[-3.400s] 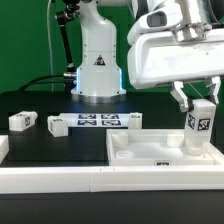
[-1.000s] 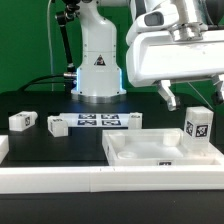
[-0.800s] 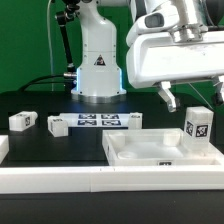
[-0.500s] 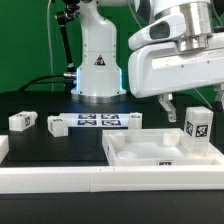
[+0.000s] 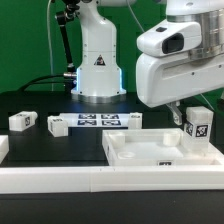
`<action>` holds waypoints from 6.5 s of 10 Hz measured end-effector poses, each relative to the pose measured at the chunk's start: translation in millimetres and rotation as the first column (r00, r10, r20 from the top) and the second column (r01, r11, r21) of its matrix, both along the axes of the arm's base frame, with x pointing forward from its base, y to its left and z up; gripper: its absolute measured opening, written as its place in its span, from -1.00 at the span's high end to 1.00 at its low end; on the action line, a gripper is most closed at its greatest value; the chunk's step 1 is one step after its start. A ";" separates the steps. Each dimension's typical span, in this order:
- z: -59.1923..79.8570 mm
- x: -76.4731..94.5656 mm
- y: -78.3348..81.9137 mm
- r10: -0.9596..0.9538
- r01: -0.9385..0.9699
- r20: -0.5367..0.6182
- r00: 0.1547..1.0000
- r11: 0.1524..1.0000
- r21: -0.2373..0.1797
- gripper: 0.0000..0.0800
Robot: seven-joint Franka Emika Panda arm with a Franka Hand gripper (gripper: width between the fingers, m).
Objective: Assemble square table
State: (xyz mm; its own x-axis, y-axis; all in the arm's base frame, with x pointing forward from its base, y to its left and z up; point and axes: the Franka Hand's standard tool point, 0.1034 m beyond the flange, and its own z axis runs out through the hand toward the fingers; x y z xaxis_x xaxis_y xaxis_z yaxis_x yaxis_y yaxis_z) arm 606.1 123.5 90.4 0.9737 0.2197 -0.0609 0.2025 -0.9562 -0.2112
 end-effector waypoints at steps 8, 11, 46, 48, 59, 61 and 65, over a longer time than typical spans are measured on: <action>-0.9 1.9 -9.3 0.014 -0.014 0.003 1.000 1.000 -0.004 -0.62; 2.2 6.9 -15.8 0.023 -0.023 0.014 1.000 1.000 -0.005 -0.62; -2.2 8.3 -3.6 -0.943 0.930 -0.112 0.314 0.329 -0.163 -0.59; -2.3 8.0 -2.8 -0.881 0.872 -0.104 0.461 0.472 -0.130 -0.62; -0.4 13.6 -3.7 -0.151 0.152 0.046 0.988 0.988 -0.018 -0.62; -0.5 14.3 -6.2 0.007 -0.005 0.078 0.997 1.000 -0.027 -0.62; -1.2 13.9 -6.4 0.054 -0.052 0.084 0.995 0.998 -0.025 -0.23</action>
Offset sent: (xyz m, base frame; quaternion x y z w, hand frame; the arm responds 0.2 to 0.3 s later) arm -0.0072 0.0072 0.0107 0.0209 -0.0278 0.0129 0.9993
